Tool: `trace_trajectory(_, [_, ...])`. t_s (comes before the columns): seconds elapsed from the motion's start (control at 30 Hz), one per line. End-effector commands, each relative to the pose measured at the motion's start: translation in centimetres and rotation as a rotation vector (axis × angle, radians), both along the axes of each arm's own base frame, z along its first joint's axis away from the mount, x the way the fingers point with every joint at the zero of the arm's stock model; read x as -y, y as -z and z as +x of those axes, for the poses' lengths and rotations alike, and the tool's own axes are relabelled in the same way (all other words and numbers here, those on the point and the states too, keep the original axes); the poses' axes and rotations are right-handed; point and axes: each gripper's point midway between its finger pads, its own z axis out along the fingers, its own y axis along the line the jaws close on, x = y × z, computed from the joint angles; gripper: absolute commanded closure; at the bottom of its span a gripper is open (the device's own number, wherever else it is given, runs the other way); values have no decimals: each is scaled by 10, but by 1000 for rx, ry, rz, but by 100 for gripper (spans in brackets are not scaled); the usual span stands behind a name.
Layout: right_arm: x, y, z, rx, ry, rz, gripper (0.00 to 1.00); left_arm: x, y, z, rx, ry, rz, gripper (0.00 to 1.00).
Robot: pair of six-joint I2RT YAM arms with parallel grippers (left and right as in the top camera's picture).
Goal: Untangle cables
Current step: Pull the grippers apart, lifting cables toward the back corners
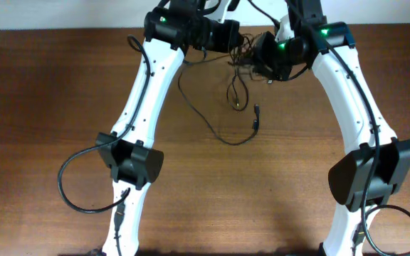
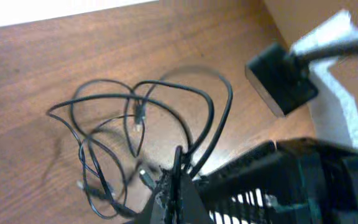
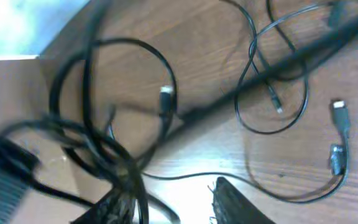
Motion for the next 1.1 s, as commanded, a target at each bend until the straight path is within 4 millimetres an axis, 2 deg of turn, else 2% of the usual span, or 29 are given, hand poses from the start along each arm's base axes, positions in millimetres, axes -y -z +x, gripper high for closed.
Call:
trace_trajectory(0.0, [1, 9, -5, -36, -33, 11, 66, -30, -20, 19, 52, -109, 3, 100])
trace_trajectory(0.1, [17, 10, -3, -30, -34, 4, 96, -61, -20, 33, 51, -167, 5, 100])
trace_trajectory(0.13, [23, 8, -2, -12, -53, 20, 96, -72, -18, 36, 39, -187, 8, 100])
trace_trajectory(0.17, [18, 1, -1, 30, -106, 61, 96, -77, -15, 33, 9, -184, 4, 100])
trace_trajectory(0.2, [12, -5, 0, 61, -144, 90, 92, -76, -13, 29, -10, -175, 0, 100])
trace_trajectory(0.23, [1, -14, -1, 117, -211, 137, 78, -71, -13, 21, -43, -143, -24, 100])
trace_trajectory(0.27, [-8, -20, -1, 157, -253, 154, 59, -48, -26, -1, -100, -12, -149, 100])
trace_trajectory(0.3, [-13, -21, -1, 167, -267, 157, 53, -31, -44, -23, -148, 120, -285, 100])
trace_trajectory(0.37, [-15, -20, -2, 167, -271, 154, 51, -19, -66, -45, -234, 228, -428, 100])
trace_trajectory(0.47, [-14, -20, 1, 179, -266, 142, 51, -15, -86, -64, -351, 305, -551, 100])
trace_trajectory(0.5, [-10, -16, 3, 176, -248, 110, 52, -14, -98, -75, -374, 369, -608, 100])
trace_trajectory(0.53, [-5, -11, 5, 166, -229, 77, 57, -16, -109, -82, -406, 417, -662, 100])
trace_trajectory(0.57, [8, 0, 7, 123, -163, -1, 58, -21, -121, -87, -401, 481, -715, 100])
trace_trajectory(0.63, [32, 13, 9, 80, -88, -97, 59, -34, -121, -79, -405, 445, -721, 100])
trace_trajectory(0.73, [86, 27, 9, 1, 34, -184, 59, -76, -121, -56, -369, 355, -738, 100])
trace_trajectory(0.83, [137, 41, 1, -73, 134, -329, 59, -105, -121, -43, -344, 293, -746, 100])
trace_trajectory(0.9, [142, 43, -3, -79, 120, -351, 59, -116, -120, -38, -333, 264, -744, 100])
trace_trajectory(0.97, [131, 41, -5, -53, 42, -332, 60, -116, -108, -27, -308, 195, -686, 100])
trace_trajectory(1.0, [123, 39, -6, -29, -19, -306, 59, -121, -100, -13, -239, 85, -581, 100])
trace_trajectory(1.07, [120, 39, -9, -30, -47, -299, 59, -135, -108, -4, -80, -66, -406, 100])
